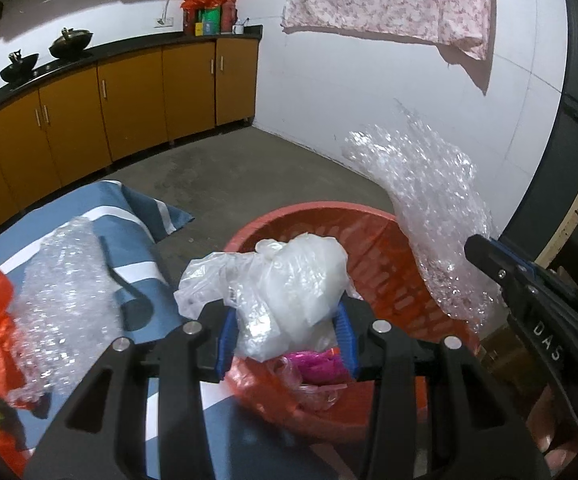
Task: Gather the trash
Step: 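Lower the bubble wrap into the basket with the right tool and release, then drop the white bag into the basket by opening the left tool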
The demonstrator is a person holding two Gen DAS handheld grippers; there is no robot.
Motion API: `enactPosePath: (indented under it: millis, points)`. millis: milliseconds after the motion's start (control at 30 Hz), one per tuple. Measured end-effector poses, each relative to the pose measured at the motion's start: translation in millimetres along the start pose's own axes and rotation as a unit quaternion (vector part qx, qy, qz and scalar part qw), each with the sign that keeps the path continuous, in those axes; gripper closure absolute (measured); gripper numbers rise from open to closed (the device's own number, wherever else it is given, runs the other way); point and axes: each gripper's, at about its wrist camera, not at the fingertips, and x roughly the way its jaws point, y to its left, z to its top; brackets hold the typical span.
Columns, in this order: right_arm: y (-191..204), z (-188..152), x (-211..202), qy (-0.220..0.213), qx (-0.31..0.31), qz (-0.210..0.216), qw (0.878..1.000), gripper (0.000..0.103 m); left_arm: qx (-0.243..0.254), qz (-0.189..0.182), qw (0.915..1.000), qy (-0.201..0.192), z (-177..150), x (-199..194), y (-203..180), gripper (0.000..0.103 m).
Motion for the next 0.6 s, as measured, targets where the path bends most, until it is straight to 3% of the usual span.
enactPosePath:
  millis: [133, 200, 367, 600]
  points:
    - [-1, 2, 5, 0.001, 0.002, 0.012, 1.0, 0.097, 0.001, -0.004, 1.0, 0.005, 3, 10, -5, 0.058]
    - [-3, 1, 6, 0.003, 0.007, 0.019, 1.0, 0.096, 0.0, -0.003, 1.0, 0.006, 4, 13, -6, 0.052]
    - [-14, 1, 8, 0.007, 0.022, 0.02, 1.0, 0.074, -0.007, -0.001, 0.9999, 0.015, 2, 18, -1, 0.043]
    - [-24, -4, 3, 0.012, 0.026, -0.002, 1.0, 0.073, -0.018, -0.018, 0.9994, 0.025, -5, 20, 3, 0.037]
